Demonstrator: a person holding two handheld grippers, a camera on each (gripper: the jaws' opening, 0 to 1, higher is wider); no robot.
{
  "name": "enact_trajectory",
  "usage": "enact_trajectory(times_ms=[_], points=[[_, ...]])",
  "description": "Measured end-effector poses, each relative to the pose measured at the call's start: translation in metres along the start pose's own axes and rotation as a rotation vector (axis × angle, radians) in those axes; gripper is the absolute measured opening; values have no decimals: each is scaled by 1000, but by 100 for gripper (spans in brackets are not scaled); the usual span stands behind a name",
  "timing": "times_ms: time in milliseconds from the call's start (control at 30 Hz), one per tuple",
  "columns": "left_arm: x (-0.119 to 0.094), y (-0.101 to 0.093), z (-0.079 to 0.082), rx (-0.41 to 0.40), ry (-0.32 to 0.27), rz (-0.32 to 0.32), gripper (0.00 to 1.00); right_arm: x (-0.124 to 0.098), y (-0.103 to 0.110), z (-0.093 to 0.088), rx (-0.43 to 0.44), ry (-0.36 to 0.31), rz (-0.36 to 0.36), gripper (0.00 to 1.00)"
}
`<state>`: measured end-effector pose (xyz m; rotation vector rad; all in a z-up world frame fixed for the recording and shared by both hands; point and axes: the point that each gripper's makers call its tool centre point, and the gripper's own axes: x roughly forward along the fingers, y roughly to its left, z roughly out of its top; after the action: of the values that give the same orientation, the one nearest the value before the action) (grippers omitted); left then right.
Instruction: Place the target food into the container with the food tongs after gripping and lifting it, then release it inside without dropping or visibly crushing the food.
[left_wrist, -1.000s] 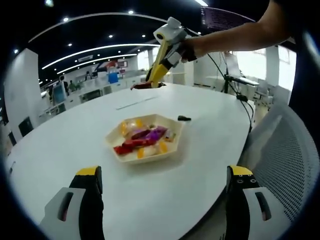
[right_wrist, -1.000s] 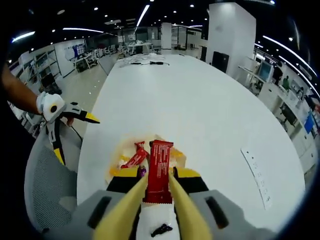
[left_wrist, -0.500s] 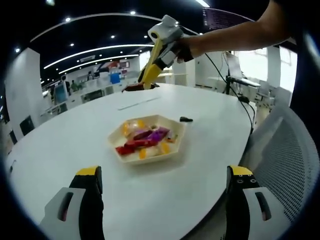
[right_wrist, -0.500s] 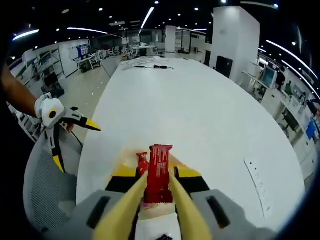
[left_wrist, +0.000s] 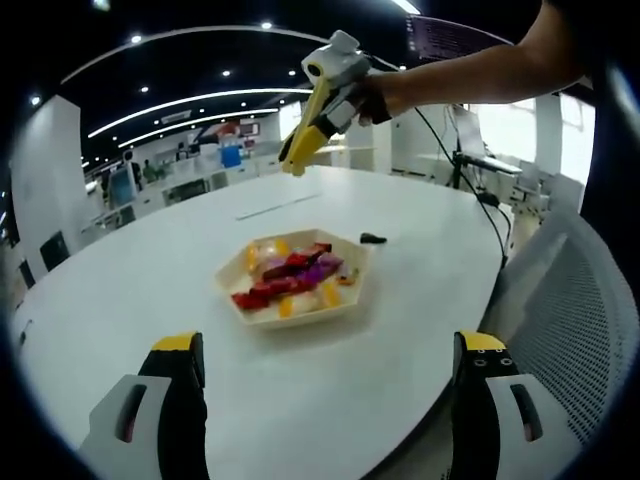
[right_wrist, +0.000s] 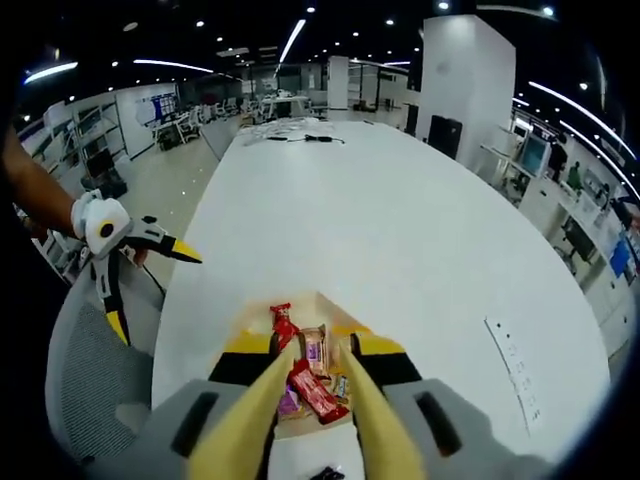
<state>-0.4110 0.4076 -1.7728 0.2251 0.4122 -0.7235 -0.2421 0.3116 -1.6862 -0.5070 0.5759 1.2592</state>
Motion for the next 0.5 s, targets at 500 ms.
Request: enact_trajectory(times_ms=[500], points=[[0,0,1,-2,3,1,99,-12,-2,6,-16,-28,-30,29]])
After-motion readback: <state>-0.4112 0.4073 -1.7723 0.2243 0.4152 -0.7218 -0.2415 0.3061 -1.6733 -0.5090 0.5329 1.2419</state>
